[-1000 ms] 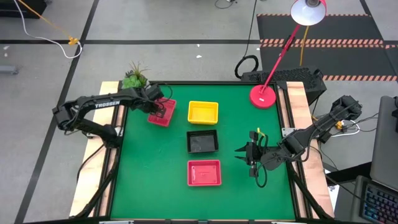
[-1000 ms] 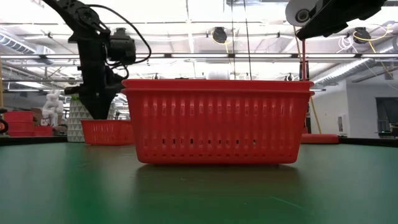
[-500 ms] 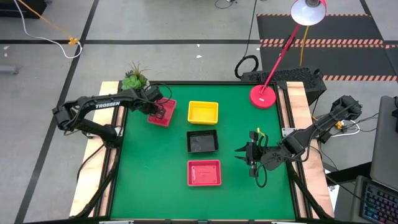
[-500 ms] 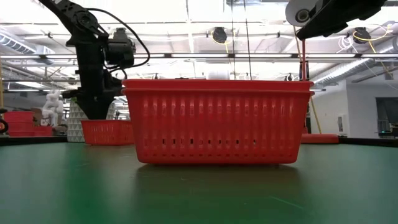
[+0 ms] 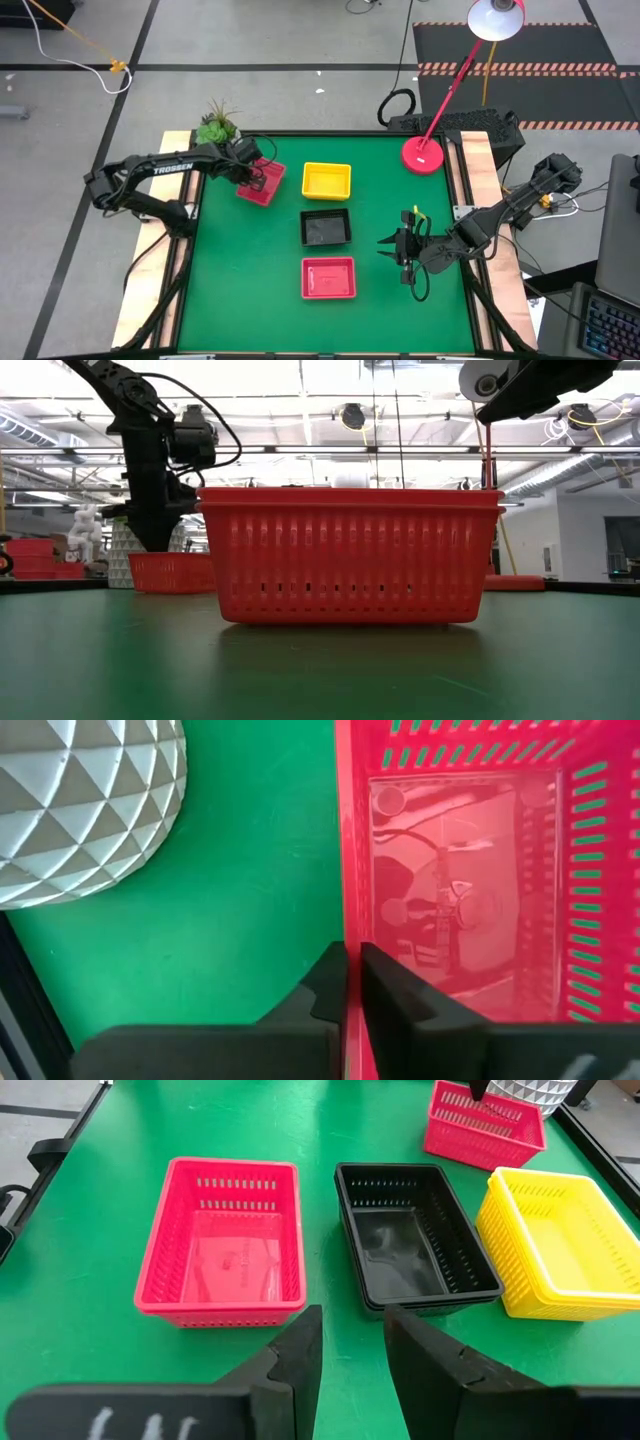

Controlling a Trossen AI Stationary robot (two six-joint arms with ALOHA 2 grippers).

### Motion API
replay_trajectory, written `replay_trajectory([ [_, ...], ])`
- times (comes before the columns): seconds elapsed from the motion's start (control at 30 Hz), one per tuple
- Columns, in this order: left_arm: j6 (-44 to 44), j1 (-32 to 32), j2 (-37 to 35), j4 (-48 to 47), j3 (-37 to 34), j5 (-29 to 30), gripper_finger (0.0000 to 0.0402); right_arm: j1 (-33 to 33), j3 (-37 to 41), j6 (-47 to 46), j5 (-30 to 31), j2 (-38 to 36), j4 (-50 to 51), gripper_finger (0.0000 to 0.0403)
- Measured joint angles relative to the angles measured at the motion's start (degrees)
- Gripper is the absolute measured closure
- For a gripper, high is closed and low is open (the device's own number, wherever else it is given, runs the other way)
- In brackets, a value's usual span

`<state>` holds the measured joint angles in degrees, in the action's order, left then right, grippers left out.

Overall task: Stack baskets by color
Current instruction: Stack the top red basket on the bottom red baskets

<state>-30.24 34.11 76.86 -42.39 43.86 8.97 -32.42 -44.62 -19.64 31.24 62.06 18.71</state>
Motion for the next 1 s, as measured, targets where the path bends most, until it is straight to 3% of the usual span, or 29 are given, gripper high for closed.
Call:
replay_trajectory([
  [0.33,4.9,0.0,0.0,-1.8,2.2,-5.2,0.0390,0.0,0.0,0.0,0.0,0.0,0.0,0.0300],
  [0.8,10.1,-5.0,-0.5,-19.1,17.3,-6.0,0.0394,0.0,0.0,0.0,0.0,0.0,0.0,0.0300],
  [1.0,10.7,-5.8,-0.5,-21.1,19.6,-6.0,0.0395,0.0,0.0,-0.2,0.0,0.0,0.0,0.0300],
])
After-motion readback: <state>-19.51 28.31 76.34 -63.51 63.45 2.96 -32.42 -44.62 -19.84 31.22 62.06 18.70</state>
